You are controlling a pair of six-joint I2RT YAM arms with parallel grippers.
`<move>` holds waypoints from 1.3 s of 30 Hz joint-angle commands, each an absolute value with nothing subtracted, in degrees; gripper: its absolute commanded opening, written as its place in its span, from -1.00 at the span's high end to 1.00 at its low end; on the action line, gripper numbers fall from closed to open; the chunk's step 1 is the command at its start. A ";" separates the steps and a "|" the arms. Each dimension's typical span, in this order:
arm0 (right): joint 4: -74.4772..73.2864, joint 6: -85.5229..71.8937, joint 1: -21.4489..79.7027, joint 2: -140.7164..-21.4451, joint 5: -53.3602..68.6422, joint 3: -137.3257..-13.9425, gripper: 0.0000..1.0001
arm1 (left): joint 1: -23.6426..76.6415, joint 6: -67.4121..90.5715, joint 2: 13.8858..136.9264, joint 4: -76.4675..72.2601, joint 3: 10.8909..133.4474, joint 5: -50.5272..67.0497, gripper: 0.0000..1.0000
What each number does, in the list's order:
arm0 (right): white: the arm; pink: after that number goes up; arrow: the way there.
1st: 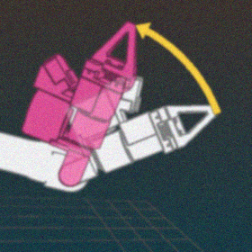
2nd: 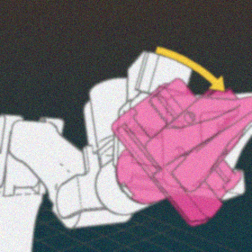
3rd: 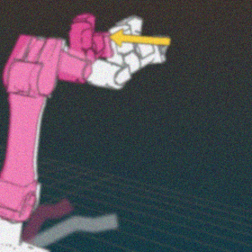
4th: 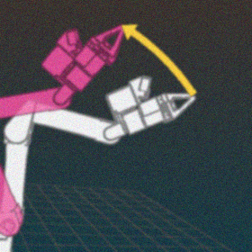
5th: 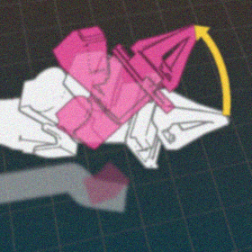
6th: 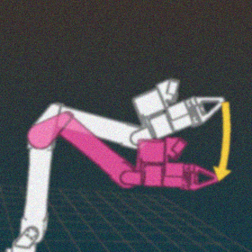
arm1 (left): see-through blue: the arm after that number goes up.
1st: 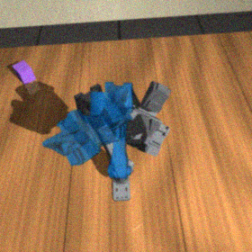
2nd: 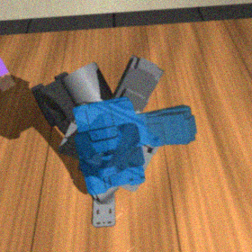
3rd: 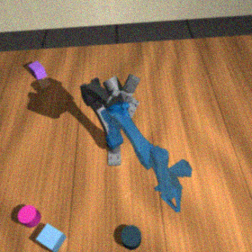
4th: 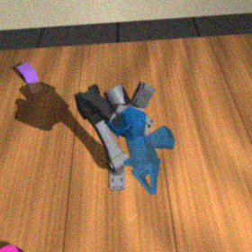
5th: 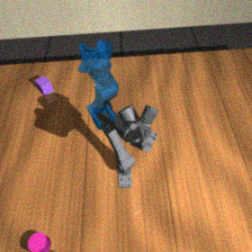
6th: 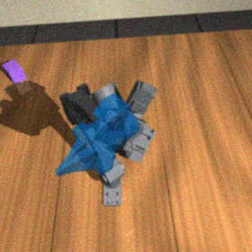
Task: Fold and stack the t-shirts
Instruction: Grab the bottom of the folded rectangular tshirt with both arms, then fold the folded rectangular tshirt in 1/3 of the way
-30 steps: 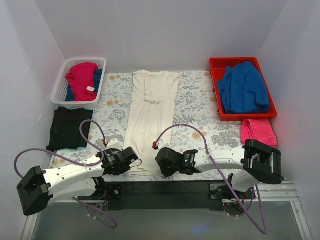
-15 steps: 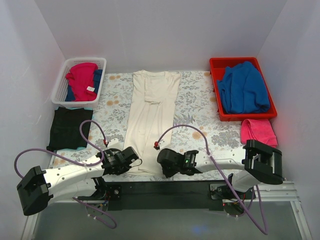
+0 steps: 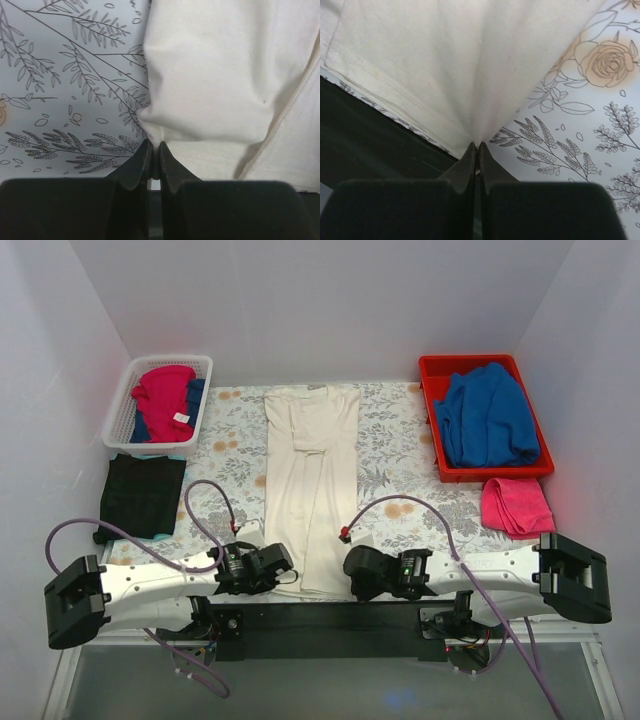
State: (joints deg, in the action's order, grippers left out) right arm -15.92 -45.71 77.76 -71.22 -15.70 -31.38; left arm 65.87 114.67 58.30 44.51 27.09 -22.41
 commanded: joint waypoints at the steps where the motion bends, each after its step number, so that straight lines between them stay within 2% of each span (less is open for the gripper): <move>1: -25.84 -47.98 78.13 -69.00 -18.37 -28.39 0.97 | 70.47 133.92 63.45 46.23 27.86 -25.57 1.00; 11: -27.33 -48.96 78.13 -63.37 -21.70 -28.30 0.97 | 81.47 147.38 69.60 51.14 34.00 -33.22 1.00; 21: -27.51 -44.22 78.05 -58.62 -30.14 -33.83 0.97 | 81.91 152.93 68.91 62.31 40.78 -44.20 1.00; 28: -26.90 -39.82 77.26 -62.40 -35.85 -39.02 0.97 | 79.98 152.23 70.75 63.19 44.47 -50.70 1.00; 32: -26.10 -37.18 75.85 -65.21 -38.49 -41.92 0.97 | 75.42 143.66 72.07 59.25 47.01 -54.31 1.00; 39: -19.00 -27.88 67.69 -68.11 -37.36 -44.38 0.97 | 61.64 116.34 71.19 32.81 45.79 -52.65 1.00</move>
State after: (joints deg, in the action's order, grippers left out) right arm -23.22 -33.80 70.76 -67.79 -35.66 -41.69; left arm 66.11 114.30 72.27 46.98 45.58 -49.30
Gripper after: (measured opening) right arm 0.029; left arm 0.043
